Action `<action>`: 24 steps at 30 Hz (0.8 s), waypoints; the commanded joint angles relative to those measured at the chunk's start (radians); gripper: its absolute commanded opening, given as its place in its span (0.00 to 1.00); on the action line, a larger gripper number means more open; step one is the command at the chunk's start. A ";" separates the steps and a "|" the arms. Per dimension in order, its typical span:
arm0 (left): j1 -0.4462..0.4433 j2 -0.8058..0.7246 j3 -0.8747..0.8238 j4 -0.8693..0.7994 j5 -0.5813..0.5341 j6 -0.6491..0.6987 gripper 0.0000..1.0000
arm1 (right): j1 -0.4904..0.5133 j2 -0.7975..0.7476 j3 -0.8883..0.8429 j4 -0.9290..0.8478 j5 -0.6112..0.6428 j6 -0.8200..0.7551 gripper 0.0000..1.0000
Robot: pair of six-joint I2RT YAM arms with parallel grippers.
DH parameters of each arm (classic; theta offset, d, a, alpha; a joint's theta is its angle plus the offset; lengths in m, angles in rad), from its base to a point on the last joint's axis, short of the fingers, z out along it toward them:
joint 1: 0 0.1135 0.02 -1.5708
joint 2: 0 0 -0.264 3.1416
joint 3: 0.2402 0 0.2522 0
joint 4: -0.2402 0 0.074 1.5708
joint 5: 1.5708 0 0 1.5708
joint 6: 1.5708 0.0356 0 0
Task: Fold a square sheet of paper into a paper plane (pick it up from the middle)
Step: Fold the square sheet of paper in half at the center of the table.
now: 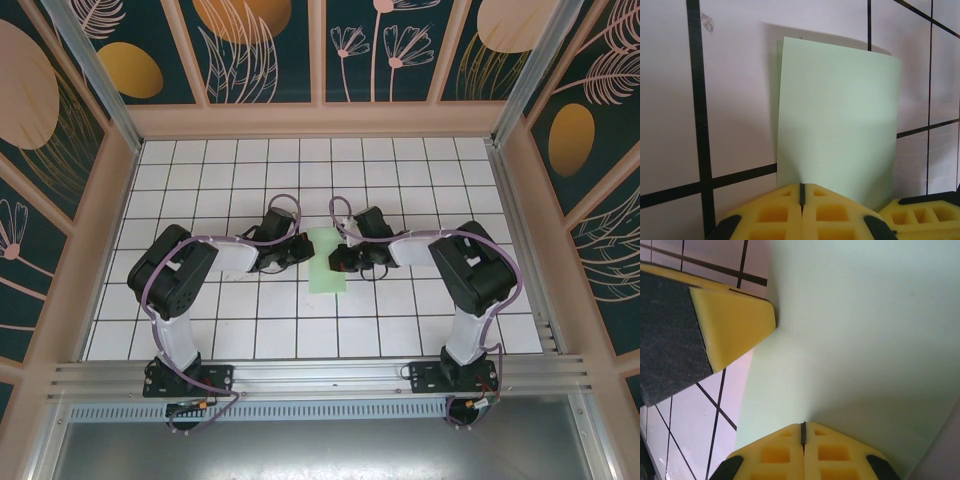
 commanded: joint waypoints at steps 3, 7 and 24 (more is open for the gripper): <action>0.007 0.145 -0.071 -0.236 -0.166 -0.004 0.00 | -0.014 -0.052 -0.065 -0.105 -0.050 -0.079 0.00; 0.007 0.146 -0.071 -0.234 -0.166 -0.008 0.00 | -0.016 -0.079 -0.102 -0.126 -0.052 -0.079 0.00; 0.008 0.142 -0.071 -0.226 -0.160 -0.013 0.00 | 0.019 -0.082 -0.018 -0.058 -0.039 -0.011 0.00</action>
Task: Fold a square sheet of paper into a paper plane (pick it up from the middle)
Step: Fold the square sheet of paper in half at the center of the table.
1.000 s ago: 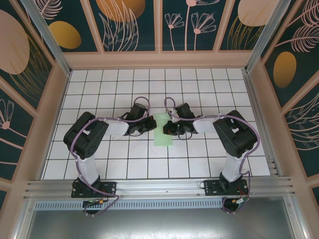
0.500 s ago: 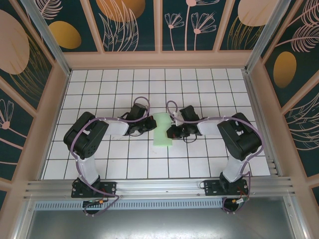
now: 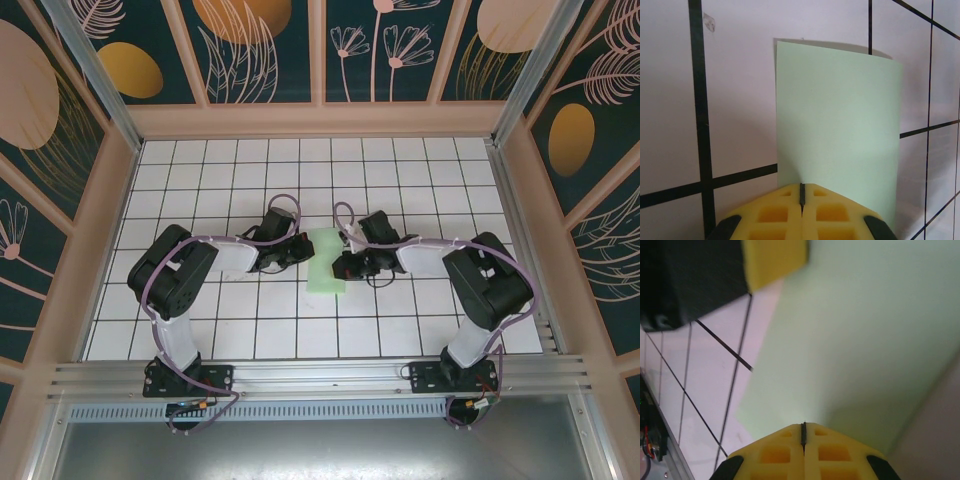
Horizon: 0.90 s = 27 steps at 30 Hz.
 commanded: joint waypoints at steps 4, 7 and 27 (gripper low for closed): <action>0.007 0.141 -0.070 -0.231 -0.161 -0.002 0.00 | 0.005 0.054 0.032 0.014 -0.004 -0.003 0.00; 0.007 0.139 -0.069 -0.231 -0.162 -0.004 0.00 | 0.005 0.054 0.020 -0.008 -0.015 -0.025 0.00; 0.008 0.161 -0.050 -0.256 -0.193 -0.023 0.00 | 0.009 -0.093 -0.181 -0.057 -0.029 -0.006 0.00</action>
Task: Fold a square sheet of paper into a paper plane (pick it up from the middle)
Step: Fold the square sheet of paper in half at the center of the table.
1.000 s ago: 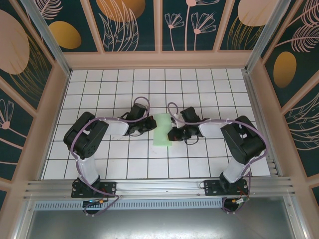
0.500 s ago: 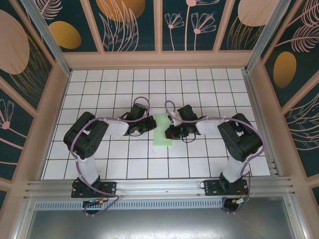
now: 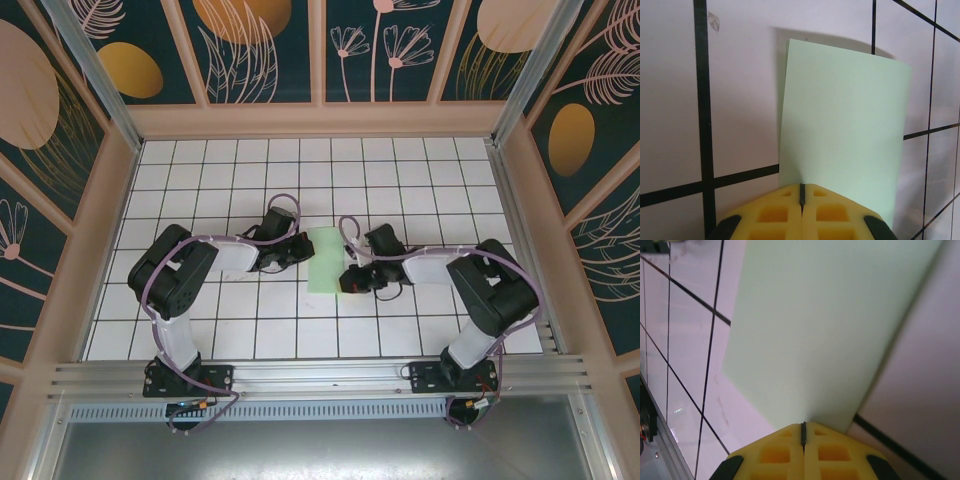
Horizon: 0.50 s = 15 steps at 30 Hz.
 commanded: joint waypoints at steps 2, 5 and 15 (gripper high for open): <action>0.007 0.159 -0.058 -0.239 -0.189 -0.007 0.00 | 0.011 -0.045 -0.037 -0.084 -0.007 0.007 0.00; 0.007 0.151 -0.047 -0.238 -0.184 0.001 0.00 | 0.010 -0.085 -0.032 -0.070 0.011 0.033 0.00; 0.007 0.043 0.144 -0.259 -0.111 0.171 0.00 | -0.070 -0.223 -0.023 0.053 0.197 0.294 0.00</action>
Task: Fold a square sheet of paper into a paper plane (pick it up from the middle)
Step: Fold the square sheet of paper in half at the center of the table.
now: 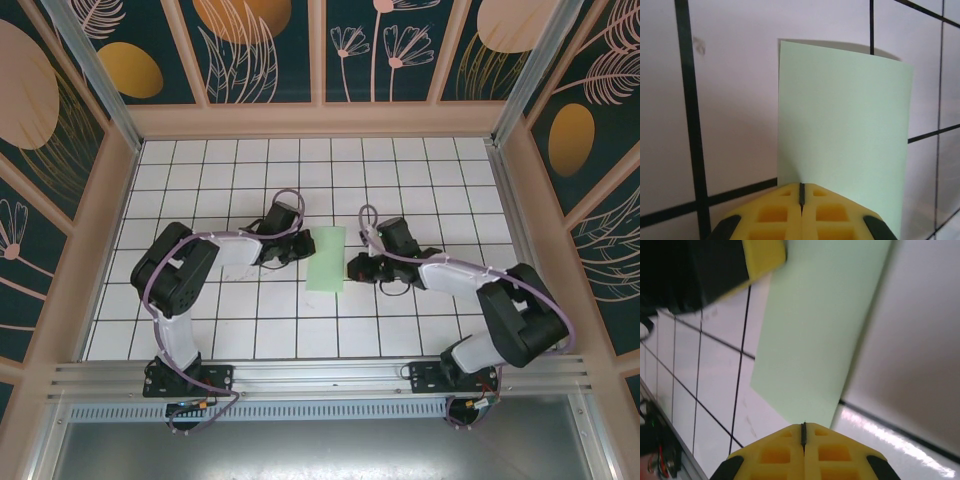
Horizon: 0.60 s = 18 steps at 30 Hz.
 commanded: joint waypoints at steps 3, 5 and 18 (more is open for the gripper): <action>0.009 0.006 0.106 -0.135 -0.063 0.104 0.10 | -0.026 0.030 0.075 0.040 0.094 0.111 0.00; 0.010 -0.027 0.123 -0.124 -0.061 0.093 0.24 | -0.027 0.097 0.143 0.027 0.104 0.105 0.00; 0.009 -0.301 -0.092 -0.030 -0.156 -0.155 0.40 | -0.024 0.521 0.509 -0.095 0.140 0.085 0.00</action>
